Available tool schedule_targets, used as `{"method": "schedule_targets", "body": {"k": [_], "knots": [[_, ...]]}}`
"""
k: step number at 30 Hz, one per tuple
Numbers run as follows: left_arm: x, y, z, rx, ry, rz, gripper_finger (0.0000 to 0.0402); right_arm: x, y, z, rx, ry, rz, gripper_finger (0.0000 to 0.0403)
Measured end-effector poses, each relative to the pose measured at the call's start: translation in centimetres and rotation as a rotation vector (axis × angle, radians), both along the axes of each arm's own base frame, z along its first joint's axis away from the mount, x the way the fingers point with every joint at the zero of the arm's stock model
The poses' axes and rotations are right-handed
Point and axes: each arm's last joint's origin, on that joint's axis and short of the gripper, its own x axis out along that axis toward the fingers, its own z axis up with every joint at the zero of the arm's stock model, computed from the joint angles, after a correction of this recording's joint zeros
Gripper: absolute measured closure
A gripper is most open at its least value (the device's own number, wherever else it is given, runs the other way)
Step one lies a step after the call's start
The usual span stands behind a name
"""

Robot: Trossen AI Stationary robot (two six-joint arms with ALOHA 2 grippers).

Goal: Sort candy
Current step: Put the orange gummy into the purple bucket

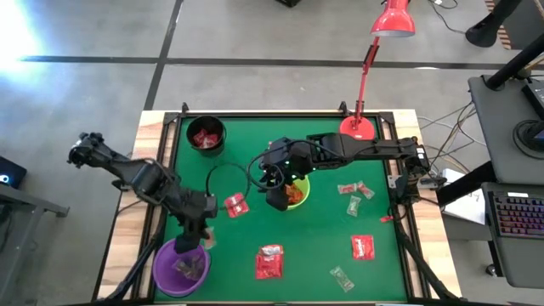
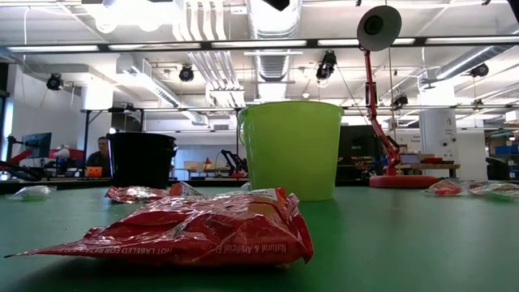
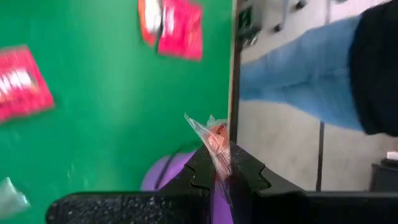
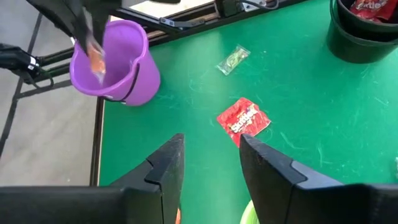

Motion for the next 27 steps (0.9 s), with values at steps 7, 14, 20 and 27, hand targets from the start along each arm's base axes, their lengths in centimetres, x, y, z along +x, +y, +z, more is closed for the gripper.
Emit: {"method": "schedule_targets", "body": {"k": [7, 14, 20, 27], "knots": [[-1.0, -2.5, -2.8, -0.041, 0.092, 0.008, 0.0397, 0.0, 0.0, 0.0, 0.019, 0.004, -0.017, 0.0263], [-2.5, -4.5, -3.8, -0.078, 0.162, 0.044, 0.0397, -0.1, 0.0, -0.1, 0.018, 0.025, -0.017, 0.0259], [-3.6, -5.5, -4.0, -0.081, 0.219, 0.076, 0.0397, -0.7, 0.0, -0.7, 0.012, 0.112, -0.018, 0.0266], [-4.1, -5.5, -4.2, -0.053, 0.251, 0.126, 0.0383, -1.4, 0.3, -1.2, 0.076, 0.203, 0.033, 0.0268]]}}
